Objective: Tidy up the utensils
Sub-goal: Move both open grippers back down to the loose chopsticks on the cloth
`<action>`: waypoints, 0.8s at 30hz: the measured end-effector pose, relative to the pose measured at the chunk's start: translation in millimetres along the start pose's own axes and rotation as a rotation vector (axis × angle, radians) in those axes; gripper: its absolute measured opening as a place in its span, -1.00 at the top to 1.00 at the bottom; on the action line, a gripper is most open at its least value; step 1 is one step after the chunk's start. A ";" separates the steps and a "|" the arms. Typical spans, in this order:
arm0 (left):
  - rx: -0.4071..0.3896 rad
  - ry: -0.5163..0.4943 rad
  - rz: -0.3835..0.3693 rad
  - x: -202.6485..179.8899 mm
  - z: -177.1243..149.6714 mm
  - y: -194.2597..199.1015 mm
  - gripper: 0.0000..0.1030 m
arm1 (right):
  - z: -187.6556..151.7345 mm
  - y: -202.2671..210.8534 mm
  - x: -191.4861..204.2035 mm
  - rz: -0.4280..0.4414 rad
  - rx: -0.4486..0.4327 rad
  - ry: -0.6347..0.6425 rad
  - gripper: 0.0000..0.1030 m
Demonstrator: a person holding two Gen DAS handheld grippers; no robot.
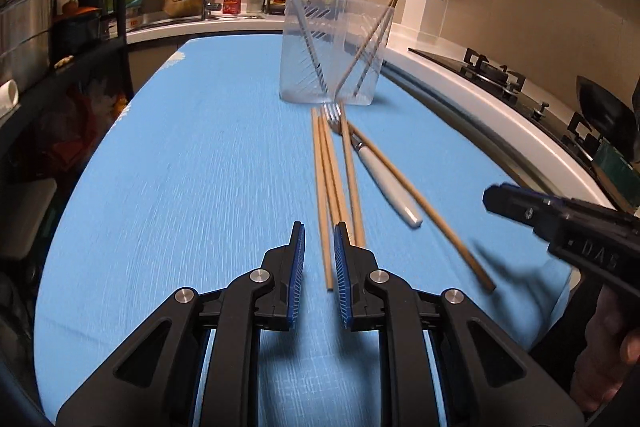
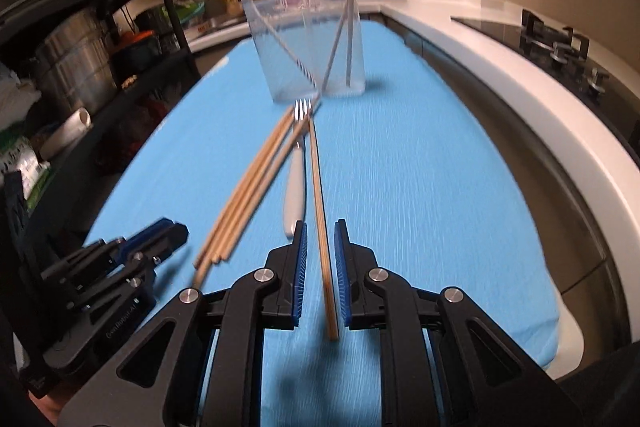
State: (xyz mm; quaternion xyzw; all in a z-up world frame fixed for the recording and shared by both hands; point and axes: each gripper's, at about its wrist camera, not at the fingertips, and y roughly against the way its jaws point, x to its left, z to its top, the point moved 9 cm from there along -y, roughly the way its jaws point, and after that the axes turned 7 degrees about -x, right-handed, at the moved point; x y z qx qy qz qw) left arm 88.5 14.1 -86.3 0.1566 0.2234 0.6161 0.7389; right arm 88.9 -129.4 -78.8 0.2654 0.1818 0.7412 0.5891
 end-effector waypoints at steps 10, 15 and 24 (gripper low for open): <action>0.029 -0.002 -0.011 -4.6 -14.4 -9.5 0.70 | -22.5 -18.2 -0.9 -0.029 0.077 0.012 0.69; 0.017 -0.041 -0.001 -11.3 -18.7 -10.3 0.70 | -27.6 -22.7 -2.5 -0.043 0.085 0.013 0.69; -0.008 -0.053 0.029 -10.2 -18.9 -7.9 0.71 | -27.6 -21.2 -0.9 -0.070 0.067 0.034 0.85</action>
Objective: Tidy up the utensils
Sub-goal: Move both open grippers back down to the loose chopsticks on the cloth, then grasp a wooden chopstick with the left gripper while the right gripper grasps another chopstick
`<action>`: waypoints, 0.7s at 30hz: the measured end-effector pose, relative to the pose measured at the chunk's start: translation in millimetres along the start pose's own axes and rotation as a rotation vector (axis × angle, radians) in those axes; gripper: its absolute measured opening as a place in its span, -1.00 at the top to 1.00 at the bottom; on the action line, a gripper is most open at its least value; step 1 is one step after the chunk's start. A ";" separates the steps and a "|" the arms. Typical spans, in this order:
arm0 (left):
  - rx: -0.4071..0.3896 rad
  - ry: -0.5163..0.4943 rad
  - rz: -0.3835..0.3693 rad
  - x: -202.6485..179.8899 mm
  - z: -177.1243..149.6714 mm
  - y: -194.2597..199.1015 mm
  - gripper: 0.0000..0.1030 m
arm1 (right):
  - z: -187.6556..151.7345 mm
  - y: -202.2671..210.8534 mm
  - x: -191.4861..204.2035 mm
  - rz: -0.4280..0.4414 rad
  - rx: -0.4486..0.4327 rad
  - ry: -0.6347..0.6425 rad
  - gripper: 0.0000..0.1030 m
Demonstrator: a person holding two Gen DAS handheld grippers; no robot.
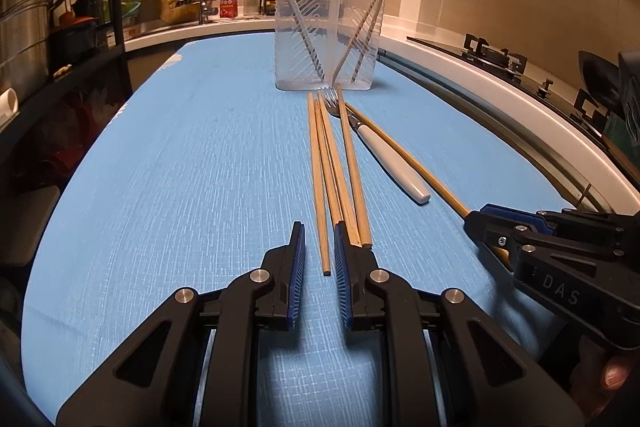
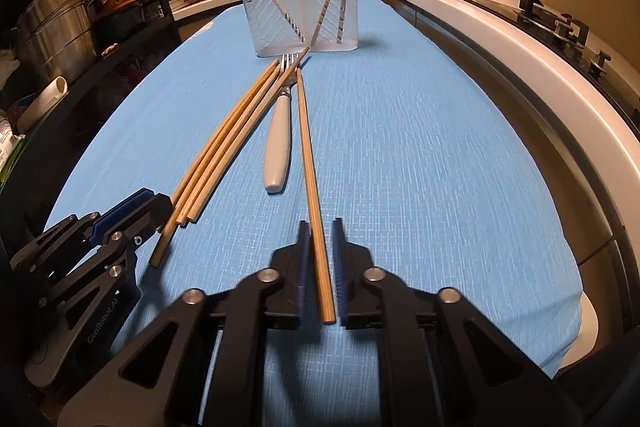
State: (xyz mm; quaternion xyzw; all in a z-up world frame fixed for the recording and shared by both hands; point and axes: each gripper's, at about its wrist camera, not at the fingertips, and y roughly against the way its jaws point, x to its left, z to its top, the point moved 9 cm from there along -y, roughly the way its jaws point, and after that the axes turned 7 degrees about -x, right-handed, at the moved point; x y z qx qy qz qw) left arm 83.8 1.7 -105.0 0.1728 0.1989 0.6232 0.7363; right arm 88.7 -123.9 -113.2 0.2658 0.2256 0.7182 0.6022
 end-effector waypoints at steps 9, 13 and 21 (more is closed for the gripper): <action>0.012 -0.013 0.022 -1.0 -2.5 -1.8 0.92 | 1.7 0.5 -6.5 -0.030 -0.005 -0.019 0.88; -0.014 0.018 0.095 9.3 -6.1 6.2 0.92 | 1.9 0.8 -16.1 -0.076 -0.016 -0.046 0.87; -0.060 0.020 0.129 6.5 -8.4 10.7 0.91 | -4.0 8.3 -18.4 -0.139 -0.072 -0.073 0.64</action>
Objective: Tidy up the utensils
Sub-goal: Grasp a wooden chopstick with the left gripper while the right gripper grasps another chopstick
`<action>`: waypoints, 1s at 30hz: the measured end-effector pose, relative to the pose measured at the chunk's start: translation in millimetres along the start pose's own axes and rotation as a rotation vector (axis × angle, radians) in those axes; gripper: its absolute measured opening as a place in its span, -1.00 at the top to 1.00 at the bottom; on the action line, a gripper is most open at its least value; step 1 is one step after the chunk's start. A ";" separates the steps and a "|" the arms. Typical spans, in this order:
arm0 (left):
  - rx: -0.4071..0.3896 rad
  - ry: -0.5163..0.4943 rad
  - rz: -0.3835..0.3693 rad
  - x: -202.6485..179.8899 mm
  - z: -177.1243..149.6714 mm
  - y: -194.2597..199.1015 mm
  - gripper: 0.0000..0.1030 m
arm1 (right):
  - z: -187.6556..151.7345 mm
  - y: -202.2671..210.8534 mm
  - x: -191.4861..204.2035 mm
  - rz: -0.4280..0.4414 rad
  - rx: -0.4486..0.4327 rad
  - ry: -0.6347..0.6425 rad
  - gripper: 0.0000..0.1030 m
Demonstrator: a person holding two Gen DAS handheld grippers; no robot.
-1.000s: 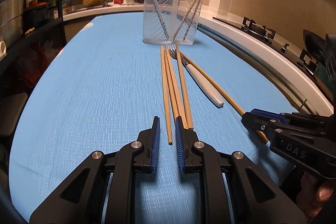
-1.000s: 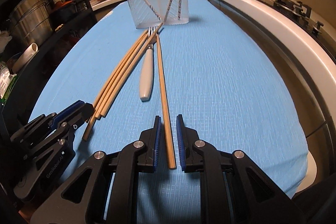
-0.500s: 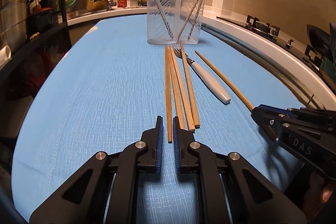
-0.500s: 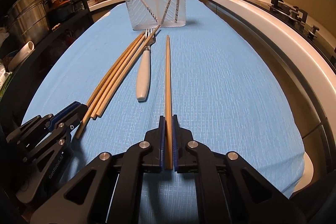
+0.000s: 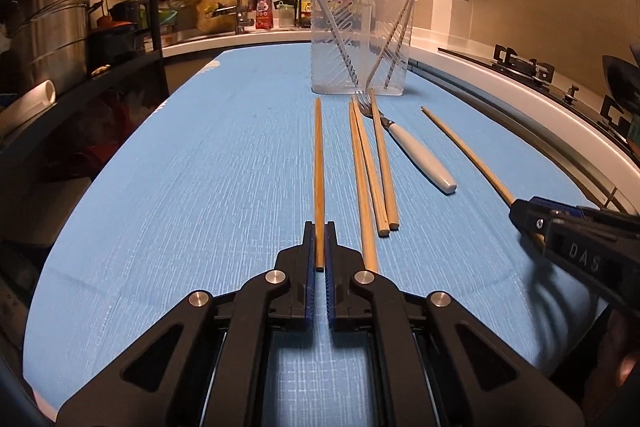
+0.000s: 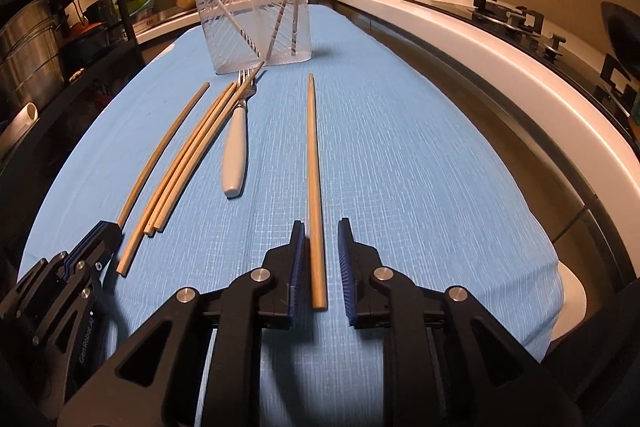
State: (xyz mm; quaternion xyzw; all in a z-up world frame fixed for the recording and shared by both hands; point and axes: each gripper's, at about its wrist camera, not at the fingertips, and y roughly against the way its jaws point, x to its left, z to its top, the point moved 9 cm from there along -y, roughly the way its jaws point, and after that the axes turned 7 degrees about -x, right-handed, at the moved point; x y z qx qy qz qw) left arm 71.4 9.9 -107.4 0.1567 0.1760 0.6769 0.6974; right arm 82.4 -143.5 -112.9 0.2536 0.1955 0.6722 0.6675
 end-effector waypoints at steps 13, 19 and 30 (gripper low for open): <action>-0.001 0.013 -0.005 -0.2 1.8 -2.5 0.91 | -3.6 2.1 6.9 0.005 -0.030 0.023 0.87; -0.002 0.041 0.037 13.7 2.7 -4.4 0.91 | -3.9 2.3 9.3 0.012 -0.043 0.021 0.85; -0.005 0.035 0.038 16.0 3.9 -6.1 0.91 | -4.1 2.7 11.0 0.007 -0.053 0.027 0.84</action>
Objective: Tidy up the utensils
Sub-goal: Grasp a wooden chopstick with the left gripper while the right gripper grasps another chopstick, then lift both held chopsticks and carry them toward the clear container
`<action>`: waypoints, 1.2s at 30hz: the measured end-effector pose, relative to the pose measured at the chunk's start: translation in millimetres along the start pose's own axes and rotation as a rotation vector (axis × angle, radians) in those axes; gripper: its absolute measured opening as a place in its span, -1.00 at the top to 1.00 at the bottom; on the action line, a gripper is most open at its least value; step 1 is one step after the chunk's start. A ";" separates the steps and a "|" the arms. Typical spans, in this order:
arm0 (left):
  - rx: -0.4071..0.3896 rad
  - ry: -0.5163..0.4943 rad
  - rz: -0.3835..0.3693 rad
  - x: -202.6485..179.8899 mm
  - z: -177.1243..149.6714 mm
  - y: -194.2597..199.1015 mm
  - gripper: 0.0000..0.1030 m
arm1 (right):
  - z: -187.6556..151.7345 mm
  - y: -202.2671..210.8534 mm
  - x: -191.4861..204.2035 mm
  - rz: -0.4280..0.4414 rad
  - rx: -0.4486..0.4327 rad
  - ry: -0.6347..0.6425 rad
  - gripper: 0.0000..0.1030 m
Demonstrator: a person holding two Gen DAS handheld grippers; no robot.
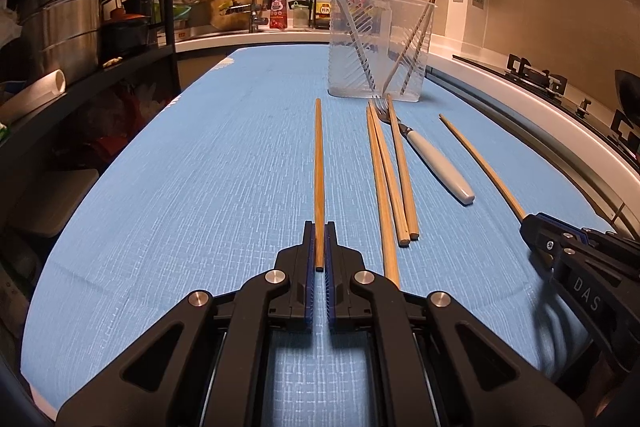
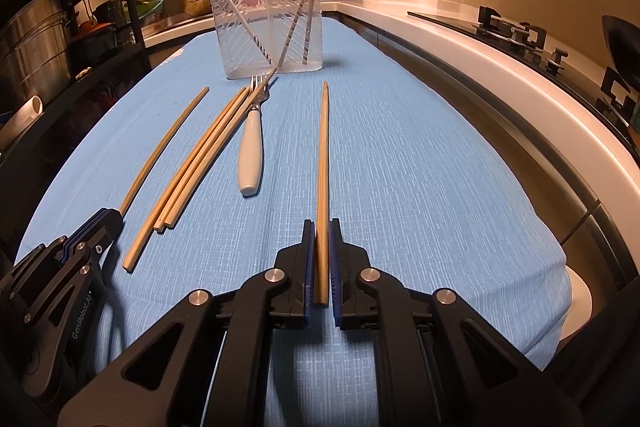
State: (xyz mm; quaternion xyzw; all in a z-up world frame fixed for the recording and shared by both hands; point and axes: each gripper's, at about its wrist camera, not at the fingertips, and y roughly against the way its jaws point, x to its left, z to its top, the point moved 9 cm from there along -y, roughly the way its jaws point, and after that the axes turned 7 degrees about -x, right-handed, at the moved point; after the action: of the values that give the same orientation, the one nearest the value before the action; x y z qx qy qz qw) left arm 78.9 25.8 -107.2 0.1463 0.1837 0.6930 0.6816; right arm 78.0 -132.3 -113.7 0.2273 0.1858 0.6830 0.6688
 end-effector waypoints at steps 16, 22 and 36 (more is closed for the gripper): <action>-0.021 -0.023 -0.037 -9.9 14.3 14.9 0.91 | 6.8 2.9 -1.9 0.001 -0.015 0.003 0.88; -0.077 -0.038 -0.053 -14.6 32.8 39.8 0.92 | 20.7 18.5 -2.0 0.001 -0.065 0.032 0.88; -0.196 -0.025 -0.048 -6.3 77.6 79.8 0.92 | 60.6 68.0 -9.7 0.002 -0.189 0.058 0.88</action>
State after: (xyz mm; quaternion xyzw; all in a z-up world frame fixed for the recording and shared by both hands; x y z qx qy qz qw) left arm 43.2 23.6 -1.6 0.0830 0.1102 0.6892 0.7113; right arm 55.4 -147.5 -26.2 0.1436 0.1393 0.7046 0.6808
